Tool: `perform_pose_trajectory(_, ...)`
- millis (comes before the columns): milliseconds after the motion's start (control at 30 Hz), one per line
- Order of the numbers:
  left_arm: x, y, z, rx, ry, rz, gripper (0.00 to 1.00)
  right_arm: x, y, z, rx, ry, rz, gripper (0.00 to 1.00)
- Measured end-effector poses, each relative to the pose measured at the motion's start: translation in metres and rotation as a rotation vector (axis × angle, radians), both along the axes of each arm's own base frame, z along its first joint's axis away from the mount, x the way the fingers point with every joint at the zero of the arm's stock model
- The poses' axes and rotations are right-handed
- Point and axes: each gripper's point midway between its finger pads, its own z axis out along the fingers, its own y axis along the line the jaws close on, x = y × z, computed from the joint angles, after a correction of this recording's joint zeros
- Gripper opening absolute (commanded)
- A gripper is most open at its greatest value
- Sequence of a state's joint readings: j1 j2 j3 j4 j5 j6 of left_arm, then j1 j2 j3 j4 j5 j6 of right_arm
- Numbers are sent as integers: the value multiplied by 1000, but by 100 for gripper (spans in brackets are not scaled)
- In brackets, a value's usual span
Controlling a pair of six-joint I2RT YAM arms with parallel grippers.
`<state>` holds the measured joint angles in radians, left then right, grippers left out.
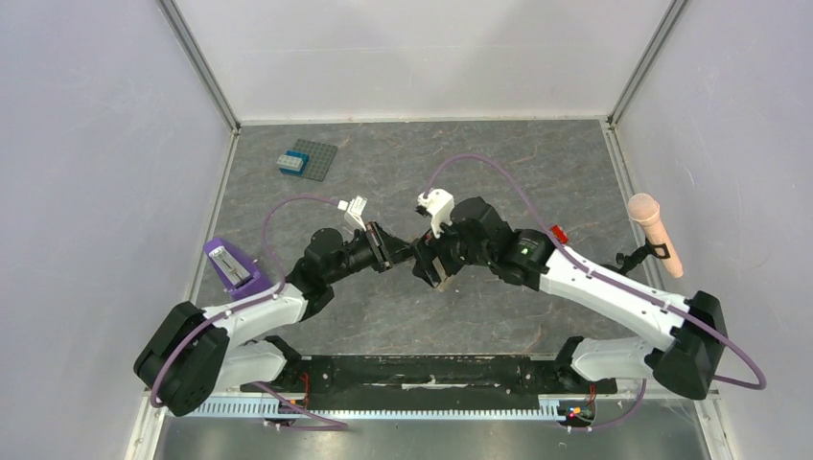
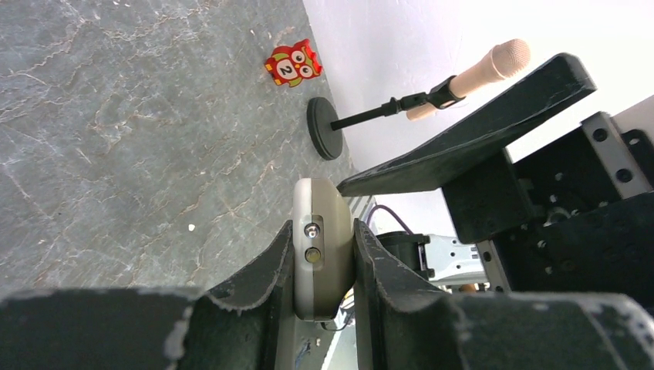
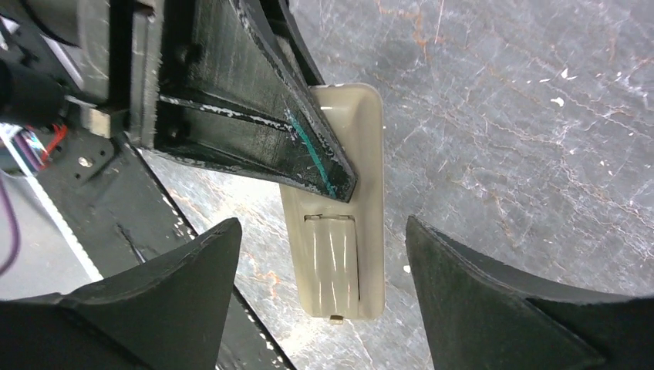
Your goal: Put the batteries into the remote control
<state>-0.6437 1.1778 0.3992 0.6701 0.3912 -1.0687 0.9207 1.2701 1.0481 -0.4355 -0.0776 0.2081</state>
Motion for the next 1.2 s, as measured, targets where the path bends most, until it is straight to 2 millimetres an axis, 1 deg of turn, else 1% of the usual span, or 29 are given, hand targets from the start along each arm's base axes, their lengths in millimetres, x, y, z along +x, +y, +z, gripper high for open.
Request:
perform_pose_trajectory(133,0,1,6,-21,7,7,2,4,-8,26,81,-10,-69,89)
perform_pose_trajectory(300,1,4,15,-68,42,42,2,14,-26,62,229,-5,-222,92)
perform_pose_trajectory(367,2,5,20,-90,59,60,2,13,-34,73,302,-2,-283,93)
perform_pose_trajectory(433,2,7,25,-115,75,71,2,8,-40,80,385,14,-326,93)
perform_pose_trajectory(533,2,10,36,-162,96,91,2,0,-48,81,482,45,-380,93)
perform_pose_trajectory(600,1,12,43,-195,112,100,2,-1,-52,79,519,65,-415,93)
perform_pose_trajectory(833,-3,23,60,-312,177,143,2,-6,-57,76,658,142,-496,92)
perform_pose_trajectory(967,-4,29,69,-372,212,164,2,-8,-56,76,723,180,-514,90)
perform_pose_trajectory(1067,-5,31,72,-395,220,173,2,-9,-52,81,761,204,-508,88)
perform_pose_trajectory(1200,-6,32,78,-425,228,172,2,-9,-49,85,806,225,-503,83)
